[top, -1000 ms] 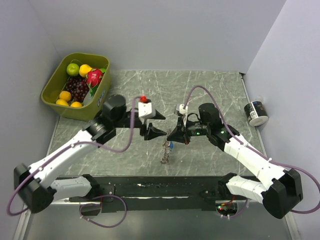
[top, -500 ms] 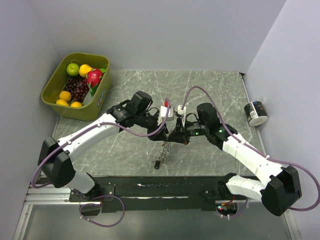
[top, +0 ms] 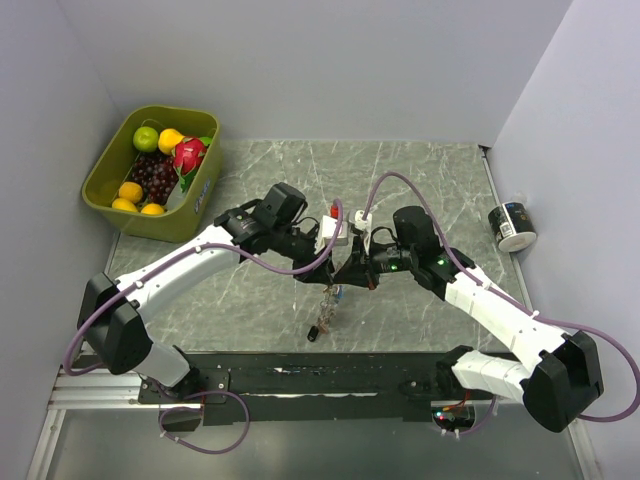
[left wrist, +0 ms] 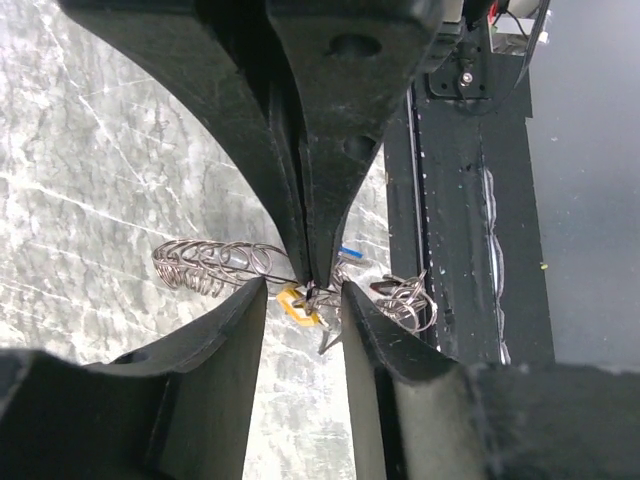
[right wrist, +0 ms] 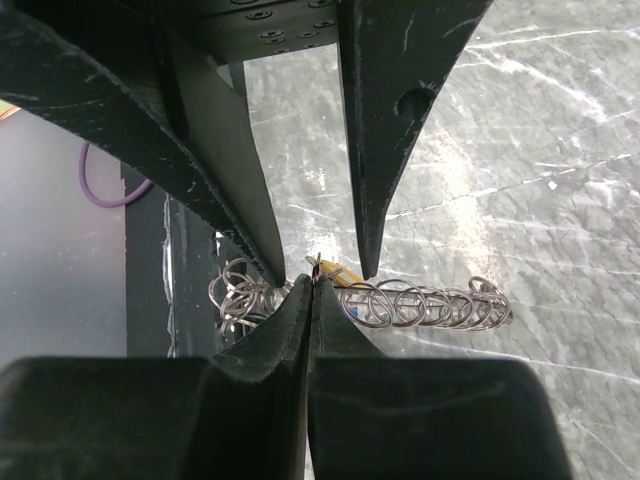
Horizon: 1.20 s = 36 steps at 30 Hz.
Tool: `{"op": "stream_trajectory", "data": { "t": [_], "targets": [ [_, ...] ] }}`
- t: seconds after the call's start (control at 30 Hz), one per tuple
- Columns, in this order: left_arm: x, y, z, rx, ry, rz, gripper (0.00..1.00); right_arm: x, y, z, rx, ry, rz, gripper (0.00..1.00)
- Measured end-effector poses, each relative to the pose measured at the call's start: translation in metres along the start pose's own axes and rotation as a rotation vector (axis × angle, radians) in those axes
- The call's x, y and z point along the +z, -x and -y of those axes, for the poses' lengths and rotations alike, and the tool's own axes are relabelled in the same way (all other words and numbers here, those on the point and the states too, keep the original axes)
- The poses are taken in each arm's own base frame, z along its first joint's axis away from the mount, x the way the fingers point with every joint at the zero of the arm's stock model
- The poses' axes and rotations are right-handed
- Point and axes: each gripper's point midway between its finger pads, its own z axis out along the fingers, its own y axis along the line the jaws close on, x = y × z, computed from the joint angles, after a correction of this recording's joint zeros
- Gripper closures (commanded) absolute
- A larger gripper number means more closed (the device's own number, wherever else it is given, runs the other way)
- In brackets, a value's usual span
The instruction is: Put the keys on the keyring
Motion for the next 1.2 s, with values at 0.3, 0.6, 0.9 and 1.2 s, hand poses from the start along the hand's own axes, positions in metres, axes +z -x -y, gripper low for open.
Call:
{"op": "stream_trajectory", "data": {
  "t": [0.3,0.6,0.9,1.2],
  "targets": [
    [-0.0002,0.0,-0.0003,0.001,0.003,-0.002,0.68,0.0004,-0.0003,-0.0006,0.001,0.005,-0.001,1.0],
    [-0.0017,-0.0016,-0.0023,0.0,0.017,-0.015,0.64,0.0005,-0.0003,-0.001,0.001,0.006,-0.001,1.0],
    [-0.0028,-0.0021,-0.0025,0.006,0.023,-0.019,0.75,0.0005,-0.0003,-0.0009,0.001,0.005,-0.001,1.0],
    [-0.0024,-0.0029,-0.0029,0.006,0.022,-0.021,0.67,0.0001,0.0005,-0.0017,0.002,0.005,0.001,1.0]
  ]
}}
